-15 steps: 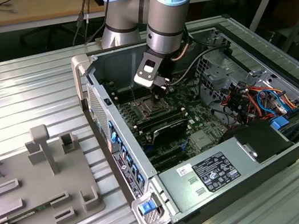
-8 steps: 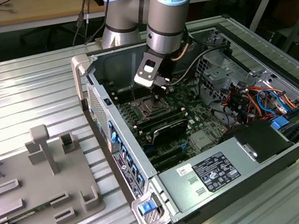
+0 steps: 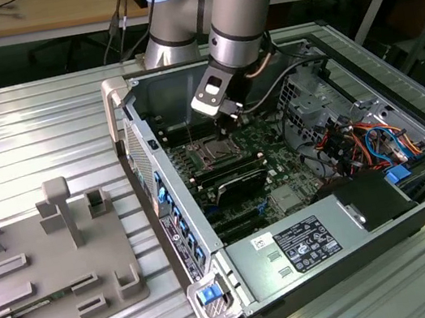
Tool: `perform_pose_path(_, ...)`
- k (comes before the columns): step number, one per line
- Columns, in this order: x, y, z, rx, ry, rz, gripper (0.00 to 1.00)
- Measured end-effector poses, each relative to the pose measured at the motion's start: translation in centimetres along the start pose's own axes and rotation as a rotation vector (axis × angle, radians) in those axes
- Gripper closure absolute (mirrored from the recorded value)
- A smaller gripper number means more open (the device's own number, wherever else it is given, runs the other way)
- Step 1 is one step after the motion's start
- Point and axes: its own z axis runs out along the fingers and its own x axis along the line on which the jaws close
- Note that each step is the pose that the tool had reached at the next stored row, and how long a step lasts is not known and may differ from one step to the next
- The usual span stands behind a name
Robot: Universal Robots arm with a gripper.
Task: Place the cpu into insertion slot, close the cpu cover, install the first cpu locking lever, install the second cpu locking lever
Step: 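Install the first cpu locking lever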
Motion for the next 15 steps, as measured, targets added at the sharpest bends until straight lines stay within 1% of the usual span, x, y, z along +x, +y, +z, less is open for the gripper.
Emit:
perform_pose_path(1, 0.00, 0.00, -0.02, 0.0000, 0.0002, -0.005, 0.89)
perform_pose_path(2, 0.00, 0.00, -0.02, 0.0001, 0.0005, -0.022, 0.89)
perform_pose_path(8, 0.00, 0.00, -0.03, 0.0023, 0.0021, -0.137, 0.89)
perform_pose_path(10, 0.00, 0.00, -0.02, 0.0031, 0.0033, -0.210, 0.89)
perform_pose_path(12, 0.00, 0.00, -0.02, 0.0039, 0.0044, -0.270, 0.89)
perform_pose_path(13, 0.00, 0.00, -0.02, 0.0043, 0.0047, -0.296, 0.89)
perform_pose_path(15, 0.00, 0.00, -0.02, 0.0051, 0.0054, -0.334, 0.89)
